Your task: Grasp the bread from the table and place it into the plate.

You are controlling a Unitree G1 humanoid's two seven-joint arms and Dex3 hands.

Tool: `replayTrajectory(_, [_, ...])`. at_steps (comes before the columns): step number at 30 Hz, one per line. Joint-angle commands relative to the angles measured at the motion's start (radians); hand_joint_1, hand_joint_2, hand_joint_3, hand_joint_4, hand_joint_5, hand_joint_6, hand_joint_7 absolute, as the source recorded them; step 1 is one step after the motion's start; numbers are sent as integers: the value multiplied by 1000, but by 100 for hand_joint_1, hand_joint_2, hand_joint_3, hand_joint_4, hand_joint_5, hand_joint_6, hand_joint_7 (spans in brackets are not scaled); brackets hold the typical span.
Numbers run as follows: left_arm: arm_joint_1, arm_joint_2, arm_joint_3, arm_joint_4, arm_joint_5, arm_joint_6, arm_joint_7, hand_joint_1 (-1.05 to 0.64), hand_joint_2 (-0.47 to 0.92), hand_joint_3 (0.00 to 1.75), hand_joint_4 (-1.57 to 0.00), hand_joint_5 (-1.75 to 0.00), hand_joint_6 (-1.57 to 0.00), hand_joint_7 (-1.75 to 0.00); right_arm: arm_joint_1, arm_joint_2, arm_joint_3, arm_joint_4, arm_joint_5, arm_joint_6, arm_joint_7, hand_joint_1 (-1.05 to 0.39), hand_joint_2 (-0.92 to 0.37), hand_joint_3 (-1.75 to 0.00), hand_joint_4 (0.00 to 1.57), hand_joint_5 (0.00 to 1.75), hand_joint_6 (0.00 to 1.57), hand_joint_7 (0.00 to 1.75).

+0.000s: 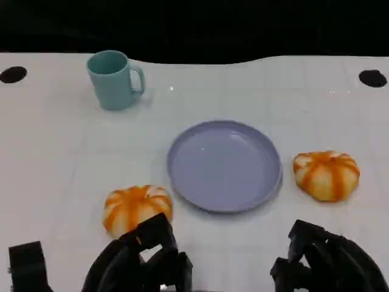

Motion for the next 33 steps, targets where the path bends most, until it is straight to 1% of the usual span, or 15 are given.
replayTrajectory(1, [-4,7,5,-3,6,-5,-10,-62,92,29,-82,-175,-55,-175,-4,-12,-15,2,13,-1,8,-73,-92,-22,88,162,77,140])
replayTrajectory(5, [-3,8,4,0,8,-15,-16,-61,92,29,-82,-175,-55,-175,-5,-12,-14,7,7,-13,16,-73,-92,-22,88,161,78,140])
replayTrajectory(16, [2,10,4,-12,13,-13,-12,-61,92,31,-81,-175,-55,-175,2,-9,-13,-14,10,1,5,-73,-92,-23,88,161,77,140])
replayTrajectory(22, [3,12,8,-14,16,-14,-7,-62,92,30,-81,-175,-55,-175,-1,-7,-9,-9,7,-5,9,-73,-92,-23,88,161,78,140])
replayTrajectory(26, [9,9,11,-28,15,-12,6,-63,92,30,-78,-175,-52,-175,-1,-5,-9,-5,11,-4,15,-72,-92,-23,88,160,77,139])
replayTrajectory(28, [15,6,6,-38,39,-34,21,-64,92,30,-75,-175,-47,-175,0,-5,-9,-10,11,0,10,-72,-92,-22,88,160,77,139])
replayTrajectory(31, [22,-7,-6,-62,109,-98,66,-62,92,33,-67,-175,-40,-167,-1,-4,-11,-14,13,5,5,-73,-92,-22,89,160,78,139])
replayTrajectory(33, [18,-18,-8,-74,148,-144,94,-60,92,35,-59,-175,-41,-152,-5,-3,-11,-12,13,7,5,-73,-92,-22,89,161,78,139])
